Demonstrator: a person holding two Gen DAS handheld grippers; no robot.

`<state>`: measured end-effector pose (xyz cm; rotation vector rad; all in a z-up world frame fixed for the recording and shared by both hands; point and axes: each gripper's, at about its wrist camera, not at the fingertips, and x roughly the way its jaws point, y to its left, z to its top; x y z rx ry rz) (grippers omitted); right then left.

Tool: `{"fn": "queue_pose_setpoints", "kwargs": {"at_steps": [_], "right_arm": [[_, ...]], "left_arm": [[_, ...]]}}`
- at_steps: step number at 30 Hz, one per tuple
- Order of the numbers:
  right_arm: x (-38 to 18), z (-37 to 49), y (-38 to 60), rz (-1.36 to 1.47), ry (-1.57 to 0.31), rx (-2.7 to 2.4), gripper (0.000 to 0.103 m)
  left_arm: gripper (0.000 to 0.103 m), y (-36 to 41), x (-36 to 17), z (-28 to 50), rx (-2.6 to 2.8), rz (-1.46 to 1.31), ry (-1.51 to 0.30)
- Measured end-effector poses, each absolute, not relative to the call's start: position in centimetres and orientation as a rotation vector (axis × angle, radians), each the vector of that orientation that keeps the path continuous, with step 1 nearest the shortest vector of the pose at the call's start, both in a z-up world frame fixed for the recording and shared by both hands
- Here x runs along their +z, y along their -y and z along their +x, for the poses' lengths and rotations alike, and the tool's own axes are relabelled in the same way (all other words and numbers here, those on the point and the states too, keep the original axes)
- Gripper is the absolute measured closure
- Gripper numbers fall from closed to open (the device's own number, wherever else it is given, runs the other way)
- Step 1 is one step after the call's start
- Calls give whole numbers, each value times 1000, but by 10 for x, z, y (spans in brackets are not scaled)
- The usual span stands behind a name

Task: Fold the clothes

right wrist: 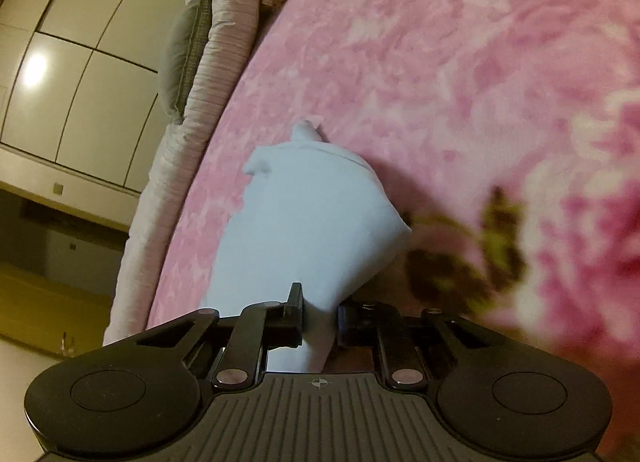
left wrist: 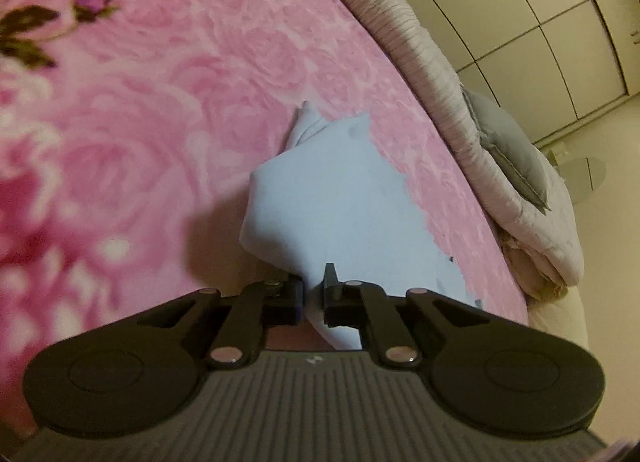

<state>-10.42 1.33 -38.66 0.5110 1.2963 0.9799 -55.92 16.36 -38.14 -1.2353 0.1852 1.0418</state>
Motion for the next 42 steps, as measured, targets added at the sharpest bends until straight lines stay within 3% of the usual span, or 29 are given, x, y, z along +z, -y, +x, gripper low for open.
{"fn": "queue_pose_setpoints", "kwargs": {"at_steps": [10, 17, 20, 25, 29, 31, 32, 42], "right_arm": [[-380, -111, 77, 481, -1329, 1002, 88], [-389, -102, 82, 586, -1368, 930, 76], [-392, -98, 83, 619, -1392, 914, 75], [-393, -91, 87, 670, -1432, 878, 74], [-391, -90, 92, 657, -1408, 874, 74], [-391, -91, 93, 650, -1397, 871, 74], [-390, -91, 94, 646, -1394, 869, 74], [-389, -88, 91, 638, -1387, 828, 74]], "left_arm": [[94, -97, -384, -581, 1007, -1181, -321], [85, -99, -360, -592, 987, -1097, -470], [87, -92, -348, -605, 1062, -1029, -547], [87, -87, -326, -612, 1020, -964, -455], [86, -103, -345, -587, 962, -936, -453], [99, -113, -364, -582, 1005, -948, -510], [101, -117, -372, -583, 1030, -962, -521], [98, -116, -356, -583, 964, -1007, -430]]}}
